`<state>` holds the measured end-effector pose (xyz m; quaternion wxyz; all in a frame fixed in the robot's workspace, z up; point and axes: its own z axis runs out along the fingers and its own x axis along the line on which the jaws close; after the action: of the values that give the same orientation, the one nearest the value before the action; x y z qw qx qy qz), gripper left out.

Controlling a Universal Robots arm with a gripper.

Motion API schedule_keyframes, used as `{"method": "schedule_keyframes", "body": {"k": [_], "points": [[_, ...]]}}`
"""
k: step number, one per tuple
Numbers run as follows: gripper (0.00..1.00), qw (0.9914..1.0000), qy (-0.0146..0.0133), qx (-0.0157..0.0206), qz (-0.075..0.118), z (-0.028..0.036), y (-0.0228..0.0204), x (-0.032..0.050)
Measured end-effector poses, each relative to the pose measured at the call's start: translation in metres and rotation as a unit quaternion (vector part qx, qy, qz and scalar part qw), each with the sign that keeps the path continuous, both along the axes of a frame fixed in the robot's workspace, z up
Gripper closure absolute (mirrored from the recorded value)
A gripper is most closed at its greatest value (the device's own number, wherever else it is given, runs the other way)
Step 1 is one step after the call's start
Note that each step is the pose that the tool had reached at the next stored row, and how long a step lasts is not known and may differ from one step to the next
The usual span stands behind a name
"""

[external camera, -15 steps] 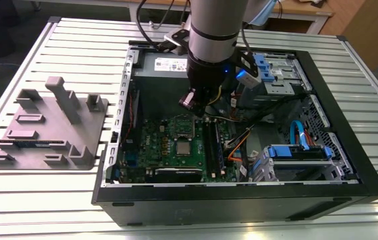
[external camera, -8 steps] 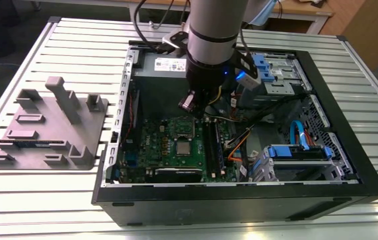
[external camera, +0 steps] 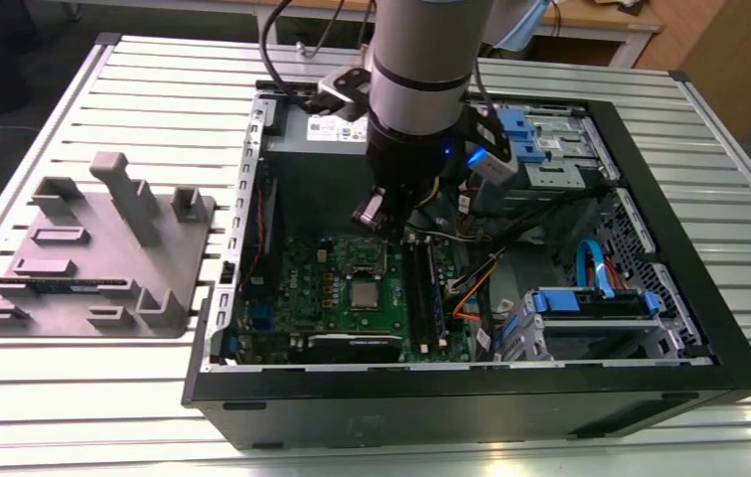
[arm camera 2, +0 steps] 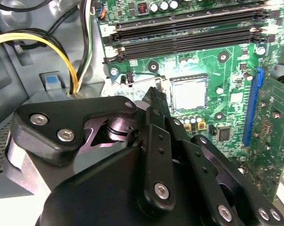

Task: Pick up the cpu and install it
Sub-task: 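Close the cpu cover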

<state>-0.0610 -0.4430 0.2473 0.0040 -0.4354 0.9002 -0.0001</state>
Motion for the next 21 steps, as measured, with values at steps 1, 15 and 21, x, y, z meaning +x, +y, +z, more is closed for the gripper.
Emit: {"method": "schedule_keyframes", "body": {"k": [1, 15, 21], "points": [[0.90, 1.00000, 0.0000, -0.0002, 0.001, 0.0000, -0.0011, -0.0003], [0.90, 0.99996, 0.0000, -0.0028, 0.008, 0.0000, -0.0104, -0.0031], [0.90, 0.99994, 0.0000, -0.0050, 0.010, 0.0000, -0.0113, -0.0032]]}}
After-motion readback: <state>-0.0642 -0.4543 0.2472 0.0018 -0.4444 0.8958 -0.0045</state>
